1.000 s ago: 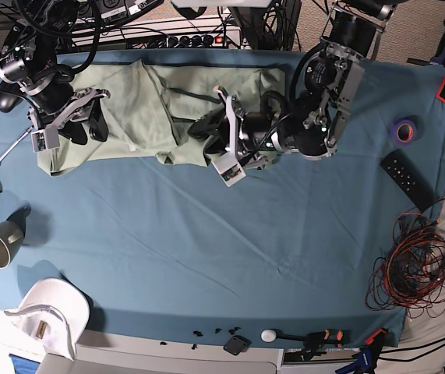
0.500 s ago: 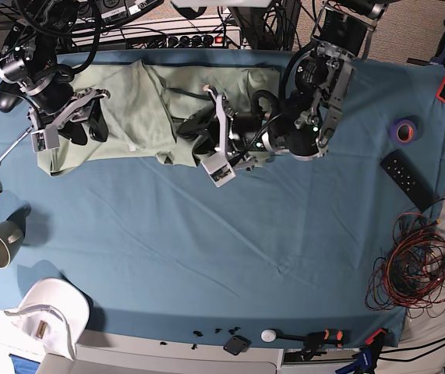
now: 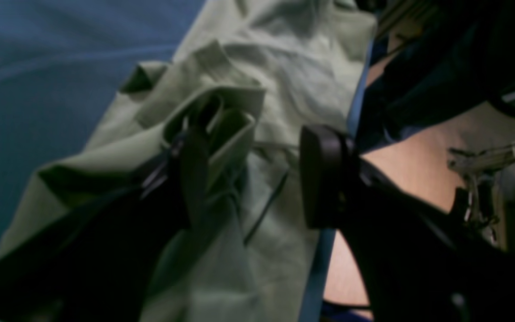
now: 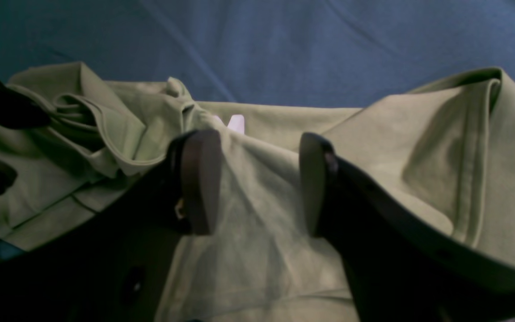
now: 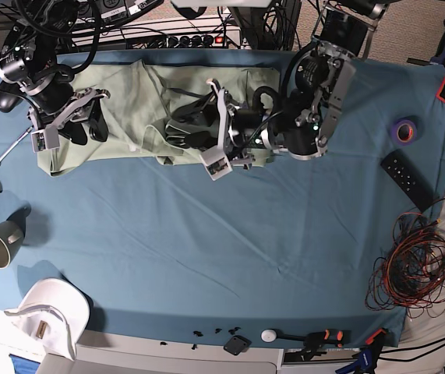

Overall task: Fold the T-shirt properly
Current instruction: 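Release and reposition the left gripper on the folded layer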

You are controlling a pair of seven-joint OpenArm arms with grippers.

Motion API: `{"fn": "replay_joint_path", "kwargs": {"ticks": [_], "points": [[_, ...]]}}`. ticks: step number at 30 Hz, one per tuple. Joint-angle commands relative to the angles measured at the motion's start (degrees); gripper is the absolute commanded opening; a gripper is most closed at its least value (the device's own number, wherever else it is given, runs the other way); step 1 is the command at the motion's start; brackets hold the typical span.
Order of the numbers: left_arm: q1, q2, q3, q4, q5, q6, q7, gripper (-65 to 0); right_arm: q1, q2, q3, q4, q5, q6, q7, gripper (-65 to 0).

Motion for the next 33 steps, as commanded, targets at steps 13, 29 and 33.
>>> {"fn": "replay_joint_path", "kwargs": {"ticks": [13,29,33], "points": [[0.5,-5.4,-14.7,7.8,5.1,7.6,-1.0,-65.0,0.3,0.6,0.3,0.8,1.0,0.1,1.7,-36.4],[8.5,-5.8,-15.8,7.8,9.6,13.0,-2.1,-65.0,0.3,0.6,0.3,0.8,1.0,0.1,1.9,-36.4],[8.5,-5.8,-15.8,7.6,12.4,15.1,-3.5,-65.0,0.3,0.6,0.3,0.8,1.0,0.1,2.0,-36.4]]}}
